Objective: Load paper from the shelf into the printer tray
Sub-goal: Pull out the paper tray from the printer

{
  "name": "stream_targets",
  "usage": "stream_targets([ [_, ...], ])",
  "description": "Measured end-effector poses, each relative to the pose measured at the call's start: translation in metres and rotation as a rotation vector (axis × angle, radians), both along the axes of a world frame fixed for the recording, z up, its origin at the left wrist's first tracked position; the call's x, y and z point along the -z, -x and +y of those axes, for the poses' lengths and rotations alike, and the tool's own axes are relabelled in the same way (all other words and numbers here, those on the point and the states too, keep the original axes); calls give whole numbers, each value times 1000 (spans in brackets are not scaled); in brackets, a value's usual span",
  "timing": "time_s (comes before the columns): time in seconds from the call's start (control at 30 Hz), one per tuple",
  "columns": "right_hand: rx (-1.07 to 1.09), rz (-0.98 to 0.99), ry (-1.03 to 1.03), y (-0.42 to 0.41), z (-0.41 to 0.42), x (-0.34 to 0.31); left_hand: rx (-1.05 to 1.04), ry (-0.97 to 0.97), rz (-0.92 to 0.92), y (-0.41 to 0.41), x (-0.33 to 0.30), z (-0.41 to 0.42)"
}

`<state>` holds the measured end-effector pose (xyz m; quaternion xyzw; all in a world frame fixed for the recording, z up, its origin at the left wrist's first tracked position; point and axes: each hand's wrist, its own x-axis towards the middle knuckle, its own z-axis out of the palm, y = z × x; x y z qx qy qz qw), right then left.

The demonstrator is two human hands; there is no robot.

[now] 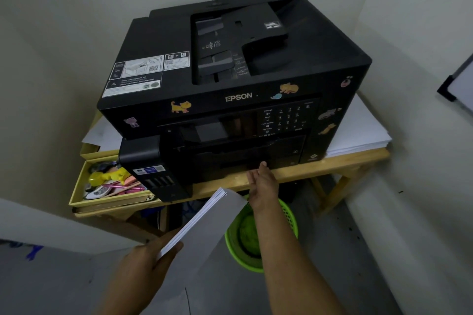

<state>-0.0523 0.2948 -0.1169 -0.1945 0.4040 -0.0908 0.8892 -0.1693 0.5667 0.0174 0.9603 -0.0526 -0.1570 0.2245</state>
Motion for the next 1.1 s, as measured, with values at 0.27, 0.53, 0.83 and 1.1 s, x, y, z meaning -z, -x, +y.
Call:
stream_targets([
  [0.27, -56, 69, 205, 7, -4, -5, -23, -4, 25, 0, -5, 0],
  [0.53, -8, 86, 188, 7, -6, -14, -62, -28, 36, -2, -1, 1],
  [0.83, 47, 57, 214, 10, -5, -13, -5, -10, 29, -7, -8, 0],
  [1.1, 91, 72, 239, 23, 0, -7, 16, 16, 13, -12, -13, -3],
])
